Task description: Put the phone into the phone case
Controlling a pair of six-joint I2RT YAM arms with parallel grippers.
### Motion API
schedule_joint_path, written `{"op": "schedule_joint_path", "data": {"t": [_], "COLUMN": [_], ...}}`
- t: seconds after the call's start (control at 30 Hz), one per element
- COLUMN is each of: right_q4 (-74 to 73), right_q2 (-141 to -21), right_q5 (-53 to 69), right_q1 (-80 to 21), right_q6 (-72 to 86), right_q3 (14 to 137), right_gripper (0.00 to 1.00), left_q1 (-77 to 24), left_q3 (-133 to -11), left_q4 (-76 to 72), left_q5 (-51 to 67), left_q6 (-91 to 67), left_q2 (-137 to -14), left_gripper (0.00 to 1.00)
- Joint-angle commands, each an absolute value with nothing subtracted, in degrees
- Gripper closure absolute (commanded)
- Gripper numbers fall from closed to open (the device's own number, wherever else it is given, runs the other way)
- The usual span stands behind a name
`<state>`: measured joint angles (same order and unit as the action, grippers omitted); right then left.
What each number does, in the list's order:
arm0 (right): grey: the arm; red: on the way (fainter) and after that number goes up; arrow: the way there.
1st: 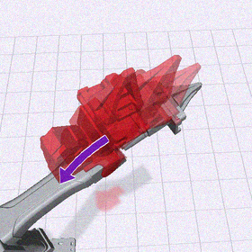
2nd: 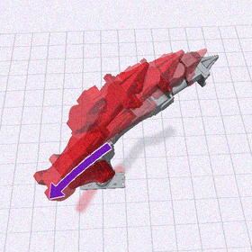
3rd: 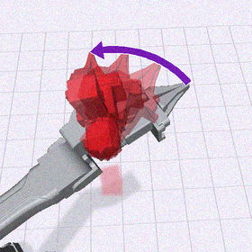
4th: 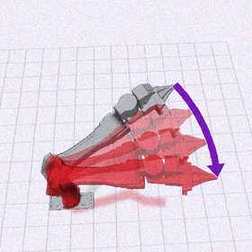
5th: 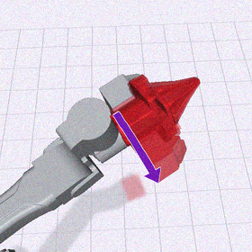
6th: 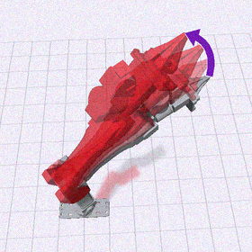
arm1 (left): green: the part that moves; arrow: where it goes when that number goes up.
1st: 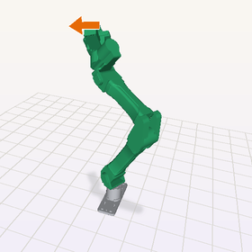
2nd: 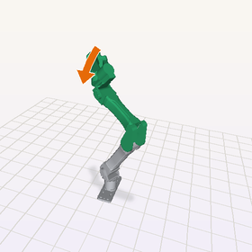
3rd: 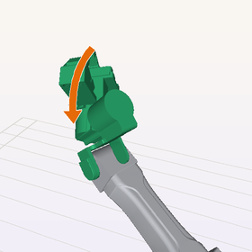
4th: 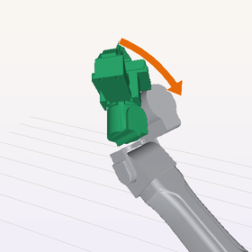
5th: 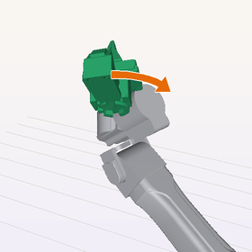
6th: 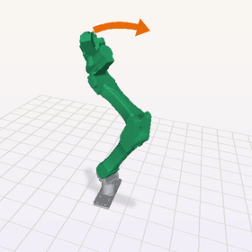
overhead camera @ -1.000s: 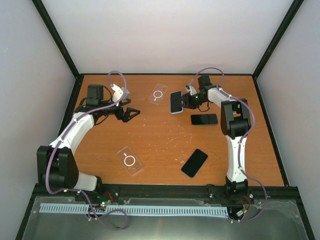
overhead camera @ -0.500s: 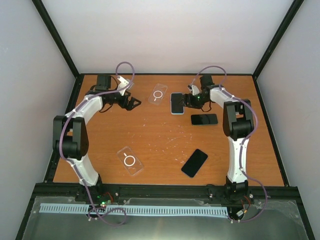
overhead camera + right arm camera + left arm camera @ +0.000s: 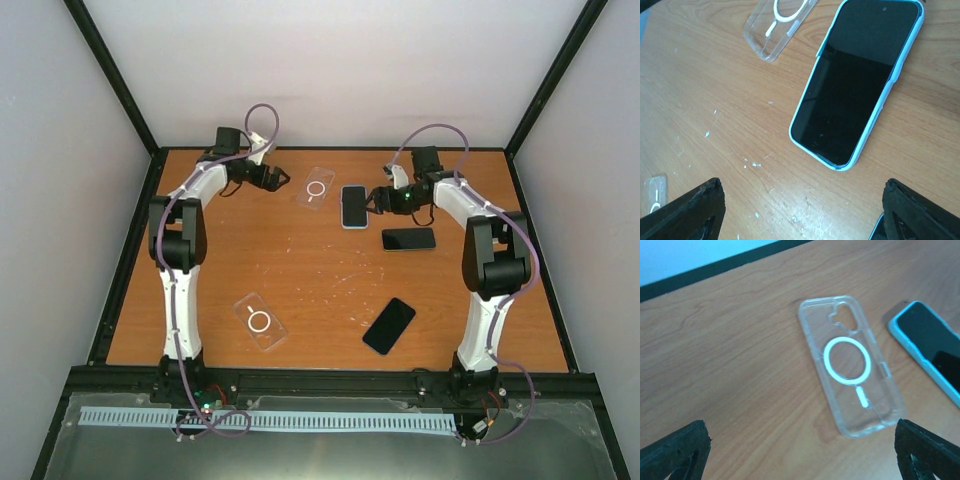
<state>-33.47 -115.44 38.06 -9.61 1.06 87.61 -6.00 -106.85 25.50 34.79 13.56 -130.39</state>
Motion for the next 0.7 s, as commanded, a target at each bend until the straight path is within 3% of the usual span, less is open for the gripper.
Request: {"op": "schedule_joint_path", "data": {"t": [0.0,0.67], "right_q4": [-31.9,-31.1], "right_q2": [-111.3,-109.0], "right_q5": [36.6,36.7], "right_q1": [-9.3,-9.1], "right_q6": [-0.9,0.0], "right_q3": [84.9,82.7], "right_gripper": [0.16,0.16], "left_q1": [-7.6,-15.0], "left_q3": [-113.0,-119.3], "left_q4": [29.9,32.3], "left_q5": [30.7,12.4], "left_q6": [11.6,16.3], "left_q2": [-135.6,-144.3], "left_gripper": [0.0,0.0]}}
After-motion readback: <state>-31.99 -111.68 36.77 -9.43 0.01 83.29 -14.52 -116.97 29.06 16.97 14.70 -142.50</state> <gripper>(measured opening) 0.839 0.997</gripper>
